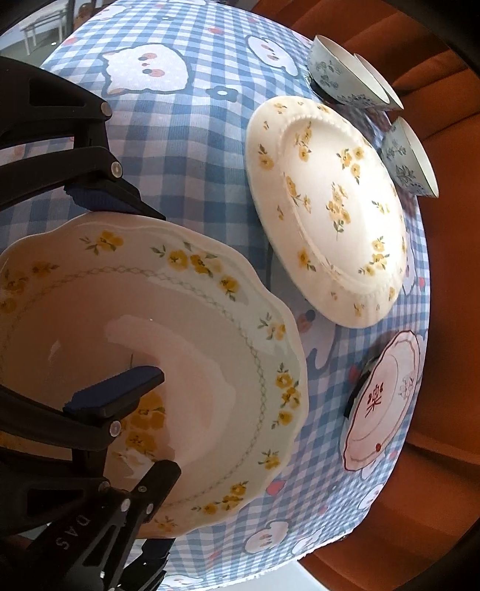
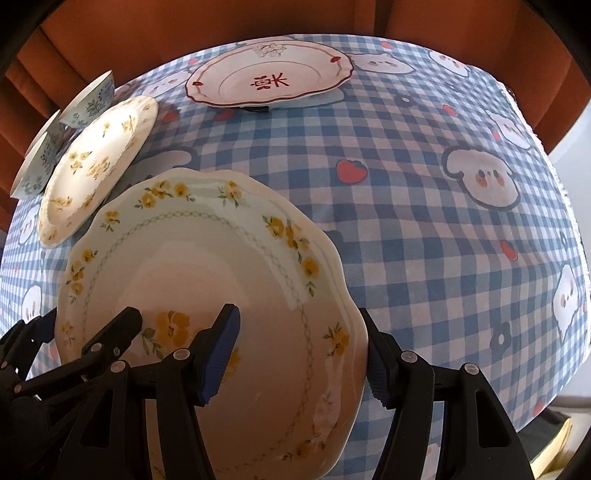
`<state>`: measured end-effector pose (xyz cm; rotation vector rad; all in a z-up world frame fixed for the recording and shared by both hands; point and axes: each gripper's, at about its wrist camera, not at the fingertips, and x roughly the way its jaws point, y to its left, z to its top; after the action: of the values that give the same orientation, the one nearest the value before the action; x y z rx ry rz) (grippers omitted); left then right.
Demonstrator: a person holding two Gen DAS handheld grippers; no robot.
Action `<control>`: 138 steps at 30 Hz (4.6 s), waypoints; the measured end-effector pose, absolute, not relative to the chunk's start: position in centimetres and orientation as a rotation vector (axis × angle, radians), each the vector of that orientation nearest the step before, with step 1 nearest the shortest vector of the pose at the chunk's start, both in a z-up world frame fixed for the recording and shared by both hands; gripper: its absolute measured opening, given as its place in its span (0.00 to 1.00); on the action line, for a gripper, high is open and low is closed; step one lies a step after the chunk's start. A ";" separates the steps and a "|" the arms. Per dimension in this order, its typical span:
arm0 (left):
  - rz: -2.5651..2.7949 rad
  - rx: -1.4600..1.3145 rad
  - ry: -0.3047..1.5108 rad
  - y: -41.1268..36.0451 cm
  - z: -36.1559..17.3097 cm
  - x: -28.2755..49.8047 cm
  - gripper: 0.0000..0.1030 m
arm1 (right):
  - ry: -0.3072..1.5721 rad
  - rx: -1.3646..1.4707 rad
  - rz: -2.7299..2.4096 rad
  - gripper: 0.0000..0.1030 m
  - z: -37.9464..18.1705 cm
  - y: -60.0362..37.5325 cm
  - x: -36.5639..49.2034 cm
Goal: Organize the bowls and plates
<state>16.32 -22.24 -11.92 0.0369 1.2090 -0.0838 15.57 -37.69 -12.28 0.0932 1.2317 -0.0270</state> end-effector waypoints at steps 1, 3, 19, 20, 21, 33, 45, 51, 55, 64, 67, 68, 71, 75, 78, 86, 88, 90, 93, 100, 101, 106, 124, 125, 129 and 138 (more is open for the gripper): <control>-0.074 0.038 1.211 -22.3 -11.9 16.3 0.76 | 1.231 0.088 -0.022 0.65 -12.3 -37.7 15.6; -0.056 0.040 1.222 -22.3 -12.0 16.1 0.81 | 1.235 0.088 -0.013 0.65 -12.4 -37.8 15.5; -0.131 0.051 1.182 -19.6 -9.2 15.1 0.92 | 1.198 0.075 -0.125 0.81 -9.0 -36.8 13.4; -0.137 0.057 1.177 -19.1 -9.0 15.1 0.92 | 1.194 0.077 -0.133 0.81 -8.8 -36.5 13.3; -0.144 0.062 1.170 -18.6 -8.8 15.1 0.93 | 1.190 0.083 -0.142 0.81 -8.6 -36.0 13.2; -0.187 0.083 1.114 -11.0 -7.0 16.2 0.93 | 1.131 0.101 -0.169 0.81 -7.2 -27.9 13.2; -0.152 0.083 1.082 -6.5 -6.5 21.2 0.93 | 1.089 0.130 -0.159 0.81 -6.3 -23.3 17.9; -0.079 0.064 1.072 -6.3 -6.5 25.2 0.92 | 1.067 0.135 -0.116 0.81 -6.0 -22.9 22.2; -0.056 0.050 1.074 -6.7 -7.2 27.8 0.92 | 1.066 0.154 -0.096 0.81 -6.5 -23.3 25.3; -0.004 0.046 1.125 -8.4 -10.7 31.8 0.91 | 1.094 0.142 -0.084 0.81 -9.4 -24.9 30.9; 0.000 0.043 1.146 -8.7 -11.7 32.4 0.89 | 1.120 0.143 -0.075 0.81 -10.8 -25.3 32.1; -0.005 0.042 1.150 -8.8 -11.9 32.5 0.88 | 1.126 0.132 -0.073 0.80 -11.2 -25.3 32.4; -0.017 0.037 1.151 -9.1 -12.2 32.7 0.86 | 1.135 0.115 -0.057 0.71 -11.8 -25.3 32.8; -0.026 0.030 1.150 -9.1 -12.1 32.9 0.84 | 1.130 0.106 -0.019 0.63 -11.8 -24.9 33.1; -0.030 0.032 1.149 -9.1 -12.0 32.9 0.82 | 1.143 0.099 0.016 0.52 -11.8 -24.3 33.2; -0.037 -0.005 1.145 -8.2 -11.7 32.0 0.77 | 1.159 0.090 0.012 0.50 -11.5 -23.4 32.8; -0.028 -0.010 1.151 -7.4 -11.6 31.4 0.77 | 1.166 0.083 0.020 0.51 -11.6 -22.9 32.4; -0.017 -0.010 1.159 -6.8 -11.6 30.8 0.77 | 1.175 0.083 0.030 0.51 -11.5 -22.3 32.1; 0.001 0.005 1.171 -5.9 -11.6 29.8 0.77 | 1.184 0.081 0.051 0.51 -11.6 -21.3 31.4; 0.007 -0.004 1.203 -4.0 -11.4 27.4 0.76 | 1.206 0.067 0.101 0.57 -11.6 -19.1 29.5; 0.004 -0.004 1.203 -3.8 -11.3 27.0 0.76 | 1.208 0.065 0.106 0.58 -11.6 -18.9 29.3; 0.014 0.017 1.203 -3.8 -11.3 26.1 0.77 | 1.230 0.048 0.100 0.58 -11.7 -18.6 29.0; 0.018 -0.009 1.217 -3.4 -10.7 26.7 0.72 | 1.262 0.014 0.081 0.60 -11.3 -18.1 29.1; 0.017 -0.008 1.212 -3.4 -10.4 26.5 0.72 | 1.269 0.020 0.079 0.60 -11.3 -18.1 29.0; 0.007 0.003 1.200 -3.2 -9.7 25.8 0.72 | 1.270 0.030 0.067 0.60 -10.8 -17.9 28.2; -0.059 0.024 1.146 -3.0 -7.1 23.6 0.72 | 1.221 0.034 0.015 0.60 -8.2 -17.5 25.0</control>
<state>23.64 -3.02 -7.07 0.0238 1.1458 -0.0591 25.02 -17.52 -8.18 0.0344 1.2215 0.0148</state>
